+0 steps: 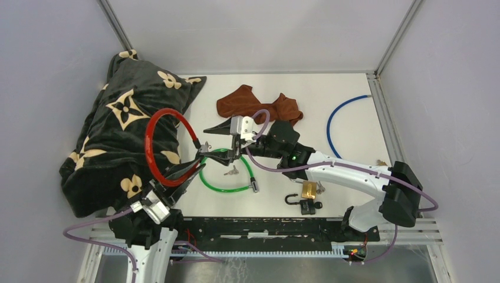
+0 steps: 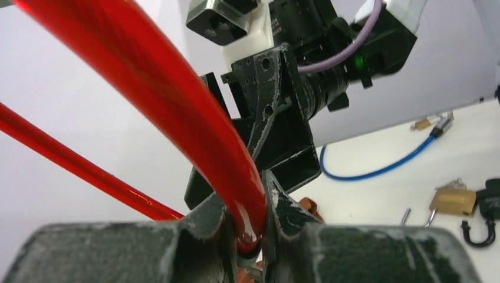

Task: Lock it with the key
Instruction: Lock the lock.

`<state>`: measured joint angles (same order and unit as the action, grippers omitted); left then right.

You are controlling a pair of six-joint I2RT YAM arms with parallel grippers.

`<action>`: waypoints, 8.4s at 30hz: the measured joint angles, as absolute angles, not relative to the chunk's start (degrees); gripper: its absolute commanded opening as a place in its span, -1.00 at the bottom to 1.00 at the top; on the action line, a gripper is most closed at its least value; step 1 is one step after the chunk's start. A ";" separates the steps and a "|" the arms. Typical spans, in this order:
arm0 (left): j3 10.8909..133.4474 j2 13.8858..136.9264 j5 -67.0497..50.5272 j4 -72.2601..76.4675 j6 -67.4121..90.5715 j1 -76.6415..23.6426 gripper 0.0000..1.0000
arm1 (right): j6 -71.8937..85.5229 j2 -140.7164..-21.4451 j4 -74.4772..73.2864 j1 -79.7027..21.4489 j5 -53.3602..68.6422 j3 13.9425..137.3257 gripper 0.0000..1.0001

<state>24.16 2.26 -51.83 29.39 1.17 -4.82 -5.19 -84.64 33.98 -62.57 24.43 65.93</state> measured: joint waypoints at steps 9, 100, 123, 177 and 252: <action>28.97 2.61 -58.02 1.54 -18.81 -4.67 -0.97 | -4.29 -80.77 31.27 -61.08 22.33 59.99 0.84; 29.74 8.25 -64.77 30.41 3.90 -4.58 -0.97 | -37.01 -78.89 44.75 -69.41 7.66 46.63 -0.46; 33.52 8.58 -78.85 14.72 -10.46 -4.60 -0.97 | -38.41 -72.42 13.87 -69.10 17.15 52.12 -0.74; 34.28 7.49 -82.21 6.20 -18.48 -4.62 -0.97 | -26.52 -63.31 2.46 -64.71 21.82 50.46 0.41; 31.51 6.96 -75.99 18.83 -10.28 -4.64 -0.97 | -53.25 -87.77 80.34 -81.56 -12.62 33.98 -1.00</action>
<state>31.51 6.96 -75.99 18.83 -10.28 -4.64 -53.25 -87.77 80.34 -81.56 -12.62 33.98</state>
